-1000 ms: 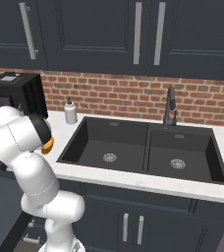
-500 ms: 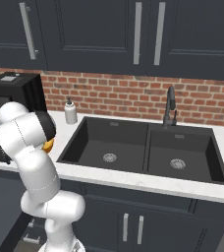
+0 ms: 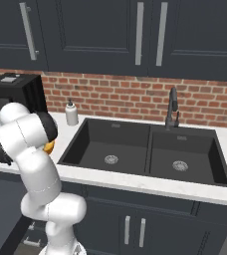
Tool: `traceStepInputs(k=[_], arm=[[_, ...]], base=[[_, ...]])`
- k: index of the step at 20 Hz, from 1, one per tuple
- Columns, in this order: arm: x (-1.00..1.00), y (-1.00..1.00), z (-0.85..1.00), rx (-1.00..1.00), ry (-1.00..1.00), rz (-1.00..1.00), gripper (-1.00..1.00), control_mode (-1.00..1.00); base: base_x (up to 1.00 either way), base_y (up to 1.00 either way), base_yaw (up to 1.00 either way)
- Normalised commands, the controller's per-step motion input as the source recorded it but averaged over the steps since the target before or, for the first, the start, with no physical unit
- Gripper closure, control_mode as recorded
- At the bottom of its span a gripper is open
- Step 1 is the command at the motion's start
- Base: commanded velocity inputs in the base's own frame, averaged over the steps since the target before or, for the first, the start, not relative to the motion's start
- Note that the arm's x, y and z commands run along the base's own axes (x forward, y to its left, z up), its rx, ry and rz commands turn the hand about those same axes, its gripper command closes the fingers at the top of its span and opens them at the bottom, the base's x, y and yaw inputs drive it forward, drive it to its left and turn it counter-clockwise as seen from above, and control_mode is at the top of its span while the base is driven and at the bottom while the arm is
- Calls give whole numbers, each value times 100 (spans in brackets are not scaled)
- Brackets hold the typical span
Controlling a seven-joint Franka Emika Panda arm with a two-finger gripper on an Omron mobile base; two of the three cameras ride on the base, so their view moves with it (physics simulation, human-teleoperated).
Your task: Pick the pizza cutter from the drawer and place it on the counter.
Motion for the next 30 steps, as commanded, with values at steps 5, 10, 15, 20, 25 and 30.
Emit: traceStepInputs(k=[5, 10, 15, 20, 25, 30], arm=[[-20, -2, 54, 0, -7, 0, -100, -100], [-93, -58, 85, 0, -13, 0, -100, -100], [-47, -99, 86, 0, -2, 0, -100, -100], [-14, -100, 62, 3, 0, 0, -100, -100], [-41, -100, 38, 4, 0, 0, -100, -100], [-64, -100, 30, 0, 0, -1, -100, -100]], base=[[0, 0, 0], [0, 0, 0], [0, 0, 0], [0, 0, 0], [0, 0, 0], [0, 0, 0]])
